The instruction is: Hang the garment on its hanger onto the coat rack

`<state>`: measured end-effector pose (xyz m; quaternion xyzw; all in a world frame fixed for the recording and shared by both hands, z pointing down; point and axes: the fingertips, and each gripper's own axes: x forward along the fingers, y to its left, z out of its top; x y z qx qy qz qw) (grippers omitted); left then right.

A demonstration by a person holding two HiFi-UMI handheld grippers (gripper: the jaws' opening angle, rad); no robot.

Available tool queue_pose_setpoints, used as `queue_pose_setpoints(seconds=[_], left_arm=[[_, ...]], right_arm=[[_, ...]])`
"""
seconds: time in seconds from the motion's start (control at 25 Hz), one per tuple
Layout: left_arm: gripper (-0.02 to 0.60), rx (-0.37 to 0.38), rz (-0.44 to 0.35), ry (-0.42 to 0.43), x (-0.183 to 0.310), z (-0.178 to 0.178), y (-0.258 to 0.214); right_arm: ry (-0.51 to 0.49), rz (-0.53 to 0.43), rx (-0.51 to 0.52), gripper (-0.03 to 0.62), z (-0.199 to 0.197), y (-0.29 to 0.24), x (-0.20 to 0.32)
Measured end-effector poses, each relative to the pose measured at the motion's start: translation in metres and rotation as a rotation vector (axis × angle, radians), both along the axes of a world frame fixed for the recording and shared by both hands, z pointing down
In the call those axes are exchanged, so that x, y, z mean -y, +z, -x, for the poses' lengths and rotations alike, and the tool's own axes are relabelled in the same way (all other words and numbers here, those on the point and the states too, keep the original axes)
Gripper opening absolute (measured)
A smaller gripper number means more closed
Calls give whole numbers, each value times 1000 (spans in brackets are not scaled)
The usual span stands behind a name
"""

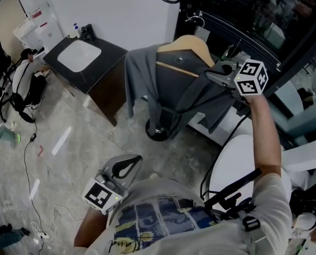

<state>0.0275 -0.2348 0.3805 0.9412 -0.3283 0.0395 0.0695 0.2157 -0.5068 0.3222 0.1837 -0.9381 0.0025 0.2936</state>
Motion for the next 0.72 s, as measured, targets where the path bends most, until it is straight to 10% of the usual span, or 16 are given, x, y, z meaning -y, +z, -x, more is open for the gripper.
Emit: queue_pose_setpoints(seconds=[0.72], left_arm=[[5,9,44,-6,9,4,6]], right_arm=[[-3,21,4,9,3,22,30]])
